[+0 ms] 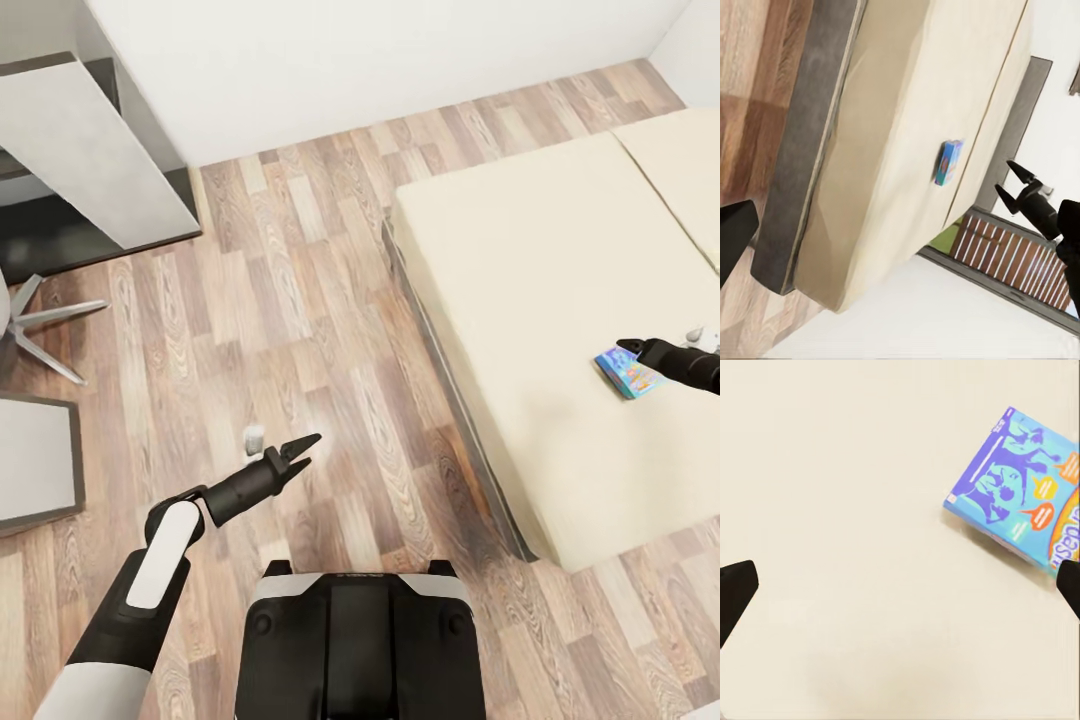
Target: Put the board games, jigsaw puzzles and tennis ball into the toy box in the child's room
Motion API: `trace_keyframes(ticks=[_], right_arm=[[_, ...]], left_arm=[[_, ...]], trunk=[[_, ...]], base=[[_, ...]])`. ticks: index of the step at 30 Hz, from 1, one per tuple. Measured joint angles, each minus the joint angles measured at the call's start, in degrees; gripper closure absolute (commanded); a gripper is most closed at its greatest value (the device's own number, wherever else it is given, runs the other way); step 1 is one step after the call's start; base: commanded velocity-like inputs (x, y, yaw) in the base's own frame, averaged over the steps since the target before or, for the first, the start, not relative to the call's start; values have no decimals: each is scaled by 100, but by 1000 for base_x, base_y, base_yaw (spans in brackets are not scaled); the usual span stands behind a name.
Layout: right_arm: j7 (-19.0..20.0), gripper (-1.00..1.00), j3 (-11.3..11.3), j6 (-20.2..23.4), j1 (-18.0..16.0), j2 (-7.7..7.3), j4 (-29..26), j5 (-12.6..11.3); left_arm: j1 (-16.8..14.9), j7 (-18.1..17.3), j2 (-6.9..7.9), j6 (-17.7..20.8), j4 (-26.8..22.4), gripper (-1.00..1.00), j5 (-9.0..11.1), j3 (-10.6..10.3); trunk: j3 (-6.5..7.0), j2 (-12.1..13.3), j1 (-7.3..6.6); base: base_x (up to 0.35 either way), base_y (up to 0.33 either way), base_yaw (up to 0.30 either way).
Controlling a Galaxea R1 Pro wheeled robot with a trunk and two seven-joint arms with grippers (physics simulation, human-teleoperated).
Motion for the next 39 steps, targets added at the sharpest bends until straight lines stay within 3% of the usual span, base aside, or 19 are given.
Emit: trace_keyframes(ticks=[9, 19, 29, 39], right_arm=[[-44, -100, -74, -7, -26, -72, 34, -5], [-48, -100, -101, -9, -35, -123, 42, -8], [3, -100, -99, -15, -4, -160, 1, -8], [24, -100, -90, -10, 13, -143, -18, -11]], left_arm=[[7, 54, 4, 10, -131, -100, 17, -8], [139, 505, -4, 0, -535, -100, 45, -11], [230, 646, -5, -10, -627, -100, 57, 8], [244, 684, -10, -11, -642, -100, 44, -13]], trunk=[[0, 0, 1], [0, 0, 1], [0, 0, 0], [0, 0, -2]], base=[[33, 28, -272], [6, 5, -247], [28, 1, -59], [240, 0, -9]])
